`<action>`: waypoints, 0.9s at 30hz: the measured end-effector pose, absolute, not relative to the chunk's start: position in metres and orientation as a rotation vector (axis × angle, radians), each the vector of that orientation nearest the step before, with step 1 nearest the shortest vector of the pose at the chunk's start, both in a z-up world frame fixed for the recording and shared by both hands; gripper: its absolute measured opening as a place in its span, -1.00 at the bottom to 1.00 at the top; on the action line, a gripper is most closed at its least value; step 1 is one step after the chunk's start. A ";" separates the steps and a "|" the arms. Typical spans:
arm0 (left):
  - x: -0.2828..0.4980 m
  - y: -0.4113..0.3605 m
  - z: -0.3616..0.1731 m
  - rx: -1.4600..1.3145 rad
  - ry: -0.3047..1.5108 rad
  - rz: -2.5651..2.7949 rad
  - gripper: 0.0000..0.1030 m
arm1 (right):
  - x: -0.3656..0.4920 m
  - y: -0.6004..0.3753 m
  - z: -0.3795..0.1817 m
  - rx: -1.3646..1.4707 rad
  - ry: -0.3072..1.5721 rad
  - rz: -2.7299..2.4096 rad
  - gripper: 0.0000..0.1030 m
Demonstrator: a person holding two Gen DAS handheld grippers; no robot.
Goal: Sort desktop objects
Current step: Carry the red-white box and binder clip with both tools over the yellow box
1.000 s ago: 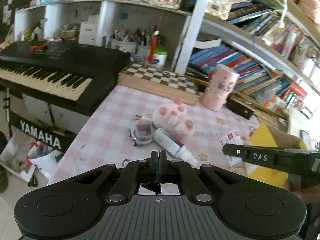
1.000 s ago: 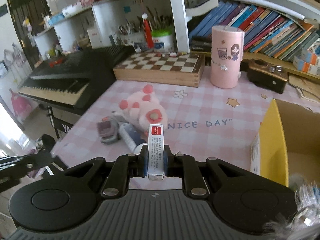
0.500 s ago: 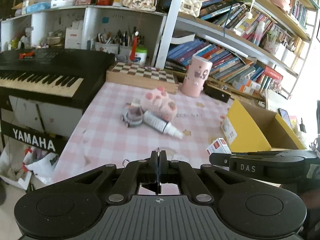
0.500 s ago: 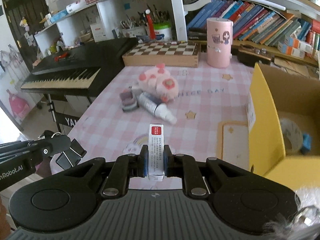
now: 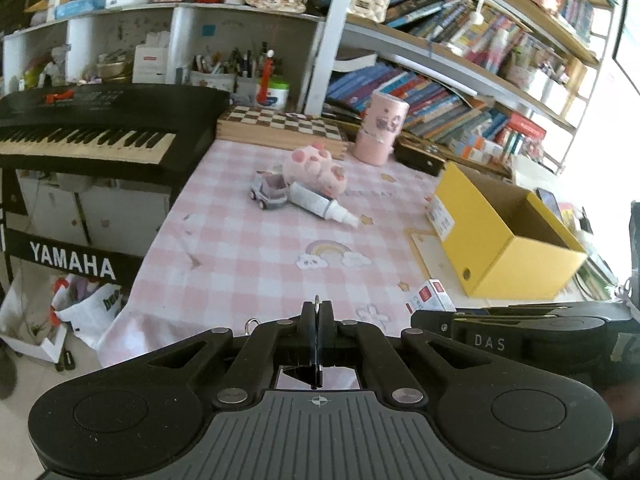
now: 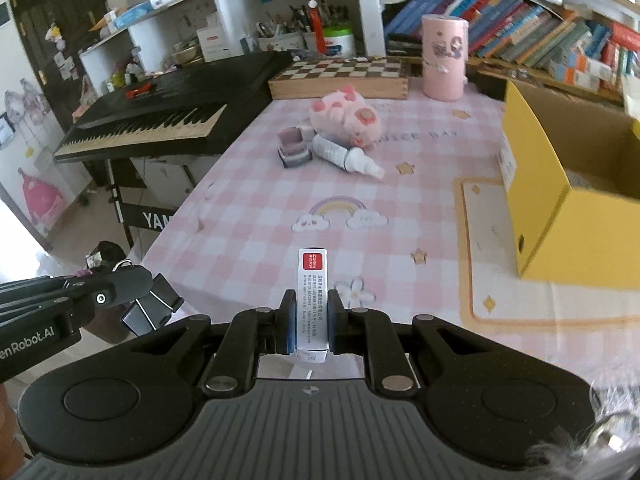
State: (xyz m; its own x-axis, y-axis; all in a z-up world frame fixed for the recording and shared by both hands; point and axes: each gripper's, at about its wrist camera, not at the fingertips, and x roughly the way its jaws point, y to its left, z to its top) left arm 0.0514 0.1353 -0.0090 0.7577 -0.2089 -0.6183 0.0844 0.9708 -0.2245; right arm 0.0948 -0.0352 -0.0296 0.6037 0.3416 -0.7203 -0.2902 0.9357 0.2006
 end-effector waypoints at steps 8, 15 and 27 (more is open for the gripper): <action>0.039 0.121 -0.007 -0.151 0.706 -0.250 -1.00 | 0.062 -0.053 -0.030 0.122 0.839 0.287 -0.74; 0.041 0.095 -0.009 -0.120 0.723 -0.359 -1.00 | 0.044 -0.080 -0.031 0.169 0.843 0.190 -0.74; 0.050 0.045 -0.016 -0.065 0.759 -0.544 -1.00 | 0.013 -0.137 -0.037 0.265 0.840 -0.009 -0.74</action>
